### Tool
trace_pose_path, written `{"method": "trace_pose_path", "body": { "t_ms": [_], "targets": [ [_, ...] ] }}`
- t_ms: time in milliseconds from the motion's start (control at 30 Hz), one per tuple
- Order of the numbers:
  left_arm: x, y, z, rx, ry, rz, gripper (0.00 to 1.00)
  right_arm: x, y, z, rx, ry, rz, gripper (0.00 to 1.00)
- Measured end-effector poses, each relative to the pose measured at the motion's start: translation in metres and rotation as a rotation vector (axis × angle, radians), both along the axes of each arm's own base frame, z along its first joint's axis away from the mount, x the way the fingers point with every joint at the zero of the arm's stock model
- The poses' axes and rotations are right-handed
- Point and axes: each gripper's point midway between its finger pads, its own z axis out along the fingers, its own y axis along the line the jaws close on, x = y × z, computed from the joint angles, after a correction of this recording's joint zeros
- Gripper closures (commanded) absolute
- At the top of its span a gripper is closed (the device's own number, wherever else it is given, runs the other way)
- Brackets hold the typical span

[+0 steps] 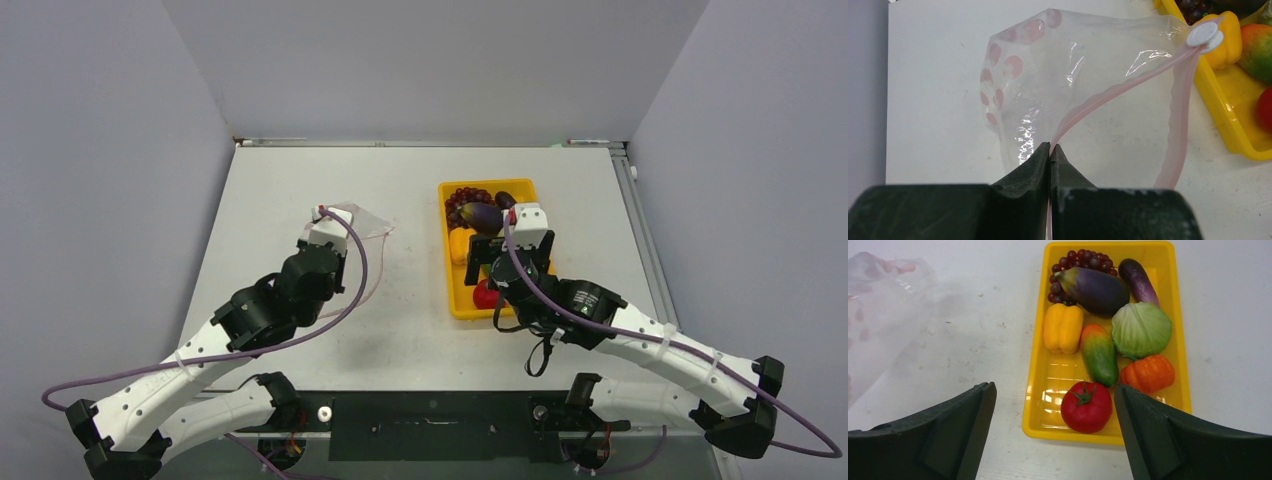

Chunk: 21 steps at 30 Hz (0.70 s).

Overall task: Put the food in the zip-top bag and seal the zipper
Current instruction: Pick up the fake vegetable from the bin.

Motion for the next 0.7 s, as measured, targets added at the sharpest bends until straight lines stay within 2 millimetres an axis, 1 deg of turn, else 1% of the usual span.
{"method": "trace_pose_path", "body": {
  "t_ms": [167,333,600,700],
  "targets": [
    [0.001,0.0,-0.001,0.004,0.003,0.0,1.0,0.013,-0.016,-0.018,-0.035,0.059,-0.051,0.09],
    [0.001,-0.001,-0.002,0.006,0.005,0.0,1.0,0.023,-0.022,-0.043,-0.08,0.126,-0.067,0.1],
    [0.001,-0.001,-0.002,0.005,0.007,-0.003,1.0,0.048,-0.022,-0.074,-0.101,0.224,-0.066,0.12],
    [0.0,-0.001,-0.002,0.005,0.007,-0.004,1.0,0.059,-0.019,-0.088,-0.096,0.261,-0.063,0.13]
  ]
}}
